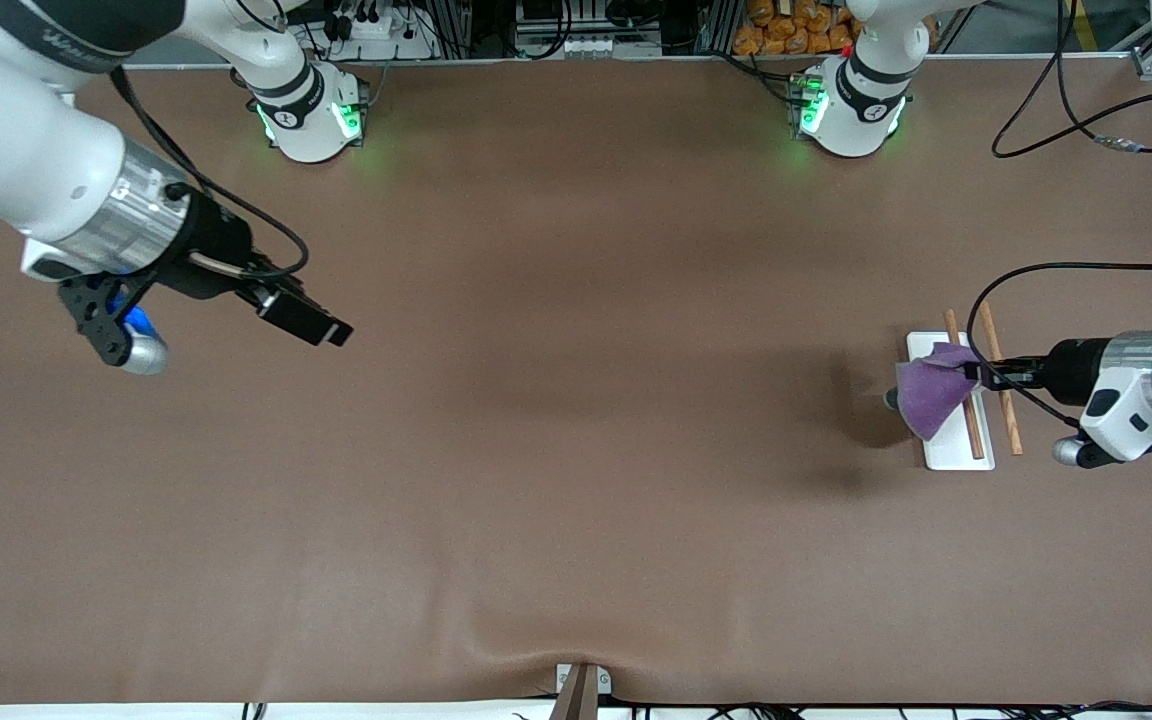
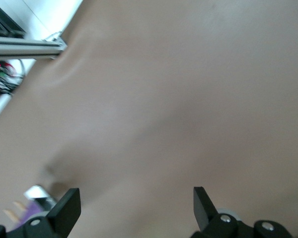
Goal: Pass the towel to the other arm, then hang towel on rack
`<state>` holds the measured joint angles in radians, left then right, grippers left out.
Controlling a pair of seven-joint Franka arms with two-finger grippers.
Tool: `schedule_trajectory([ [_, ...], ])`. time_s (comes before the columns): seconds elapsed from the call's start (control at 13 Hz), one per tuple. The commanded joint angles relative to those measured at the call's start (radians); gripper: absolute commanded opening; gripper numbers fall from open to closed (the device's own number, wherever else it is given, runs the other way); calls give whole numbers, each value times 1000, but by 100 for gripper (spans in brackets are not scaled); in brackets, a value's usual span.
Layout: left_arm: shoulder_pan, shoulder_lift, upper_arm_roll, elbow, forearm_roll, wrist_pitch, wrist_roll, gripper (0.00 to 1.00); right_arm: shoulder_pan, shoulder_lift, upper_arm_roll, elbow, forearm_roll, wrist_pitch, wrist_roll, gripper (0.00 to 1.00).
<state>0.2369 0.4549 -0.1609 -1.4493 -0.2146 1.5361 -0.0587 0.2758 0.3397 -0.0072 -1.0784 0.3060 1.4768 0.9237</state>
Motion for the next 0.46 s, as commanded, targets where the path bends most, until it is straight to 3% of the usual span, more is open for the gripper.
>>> schedule_trajectory([
  [0.0, 39, -24, -8, -19, 23, -34, 72, 0, -58, -27, 13, 2, -103, -110, -275, 100],
  [0.23, 85, -22, -6, -20, 23, -62, 161, 0, -52, -62, 19, -6, -305, -159, -529, 100],
  [0.38, 111, -22, -8, -17, 56, -63, 220, 0, -87, -65, 16, -8, -318, -179, -661, 100],
])
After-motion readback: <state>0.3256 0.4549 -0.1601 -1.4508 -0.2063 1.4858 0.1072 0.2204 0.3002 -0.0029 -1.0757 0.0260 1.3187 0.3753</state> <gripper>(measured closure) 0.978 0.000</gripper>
